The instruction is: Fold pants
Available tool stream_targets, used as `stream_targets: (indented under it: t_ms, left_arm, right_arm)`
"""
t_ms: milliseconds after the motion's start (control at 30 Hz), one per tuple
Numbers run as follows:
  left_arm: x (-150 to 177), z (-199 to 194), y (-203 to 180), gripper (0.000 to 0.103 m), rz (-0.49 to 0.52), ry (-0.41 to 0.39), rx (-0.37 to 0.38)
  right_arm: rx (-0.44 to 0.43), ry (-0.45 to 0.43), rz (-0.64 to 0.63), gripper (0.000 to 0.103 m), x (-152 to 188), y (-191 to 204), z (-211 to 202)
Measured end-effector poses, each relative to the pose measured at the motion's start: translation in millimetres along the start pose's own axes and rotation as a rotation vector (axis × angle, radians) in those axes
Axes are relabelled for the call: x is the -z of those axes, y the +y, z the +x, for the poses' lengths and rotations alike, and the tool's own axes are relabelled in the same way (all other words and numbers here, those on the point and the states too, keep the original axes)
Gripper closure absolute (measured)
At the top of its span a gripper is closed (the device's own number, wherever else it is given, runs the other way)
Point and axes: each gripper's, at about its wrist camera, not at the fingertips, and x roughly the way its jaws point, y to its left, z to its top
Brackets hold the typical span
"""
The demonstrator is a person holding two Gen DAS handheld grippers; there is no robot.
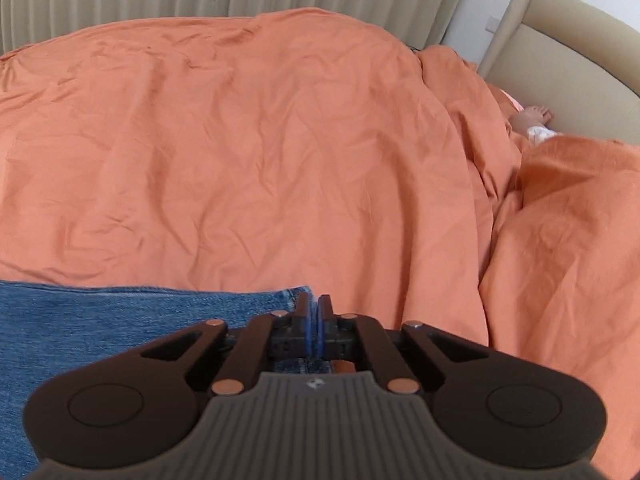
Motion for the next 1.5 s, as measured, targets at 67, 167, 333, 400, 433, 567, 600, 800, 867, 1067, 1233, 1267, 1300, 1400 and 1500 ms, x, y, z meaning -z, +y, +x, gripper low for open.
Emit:
stream_targets:
  t_ms: [67, 167, 333, 400, 433, 567, 600, 800, 867, 1067, 1233, 1267, 1300, 1400, 1500]
  left_arm:
    - [-0.4, 9.7, -2.0, 0.042, 0.033, 0.024, 0.015]
    - [-4.6, 21.6, 1.4, 0.041, 0.011, 0.055, 0.030]
    - [-6.1, 29.0, -13.2, 0.103, 0.005, 0.071, -0.085]
    - [-3.4, 23.4, -21.5, 0.103, 0.004, 0.052, -0.049]
    - [-1.4, 19.3, -28.0, 0.103, 0.022, 0.037, -0.048]
    - [2.6, 2.8, -39.2, 0.103, 0.072, -0.048, -0.095]
    - [2.5, -0.5, -38.4, 0.099, 0.098, -0.061, -0.096]
    - [-2.0, 1.7, -19.1, 0.027, 0.249, 0.082, 0.020]
    - [-6.1, 8.2, -9.0, 0.027, 0.248, 0.101, -0.007]
    - [-17.6, 39.5, 8.0, 0.043, 0.154, 0.209, 0.115]
    - [-16.0, 36.6, -2.7, 0.088, 0.143, 0.184, 0.059]
    - [-13.8, 30.8, -10.2, 0.095, 0.170, 0.166, 0.040]
    - [-10.6, 24.9, -18.0, 0.096, 0.196, 0.146, 0.000]
    - [-1.0, 4.8, -30.1, 0.097, 0.186, 0.068, -0.092]
    - [8.7, -23.2, -30.9, 0.098, 0.090, -0.034, -0.156]
  right_arm:
    - [-0.015, -0.009, -0.009, 0.103, 1.4, -0.1, -0.7]
    - [-0.059, -0.021, 0.024, 0.094, 1.4, -6.9, -3.9]
    - [-0.134, -0.003, 0.102, 0.063, 3.8, -13.6, -3.1]
    - [-0.143, 0.019, 0.109, 0.085, 7.2, -10.0, 0.3]
    - [-0.128, 0.015, 0.100, 0.096, 8.1, -7.6, 0.2]
    - [-0.100, -0.007, 0.081, 0.102, 9.7, -5.3, -6.0]
    - [-0.100, -0.005, 0.078, 0.102, 9.4, -5.3, -7.4]
    - [-0.098, -0.003, 0.036, 0.100, 8.3, -0.2, -13.1]
    - [-0.095, 0.000, 0.038, 0.100, 9.2, -0.1, -12.2]
    - [-0.075, 0.008, 0.038, 0.096, 10.7, 1.9, -5.7]
    - [-0.065, 0.013, 0.012, 0.094, 11.0, 5.2, -2.7]
    - [-0.065, 0.013, 0.012, 0.095, 11.0, 4.5, -2.6]
    - [-0.065, 0.012, 0.012, 0.095, 11.0, 4.1, -3.0]
    - [-0.057, 0.003, 0.007, 0.101, 12.0, 3.9, -5.0]
    - [-0.039, -0.009, -0.019, 0.103, 14.8, 7.8, -11.0]
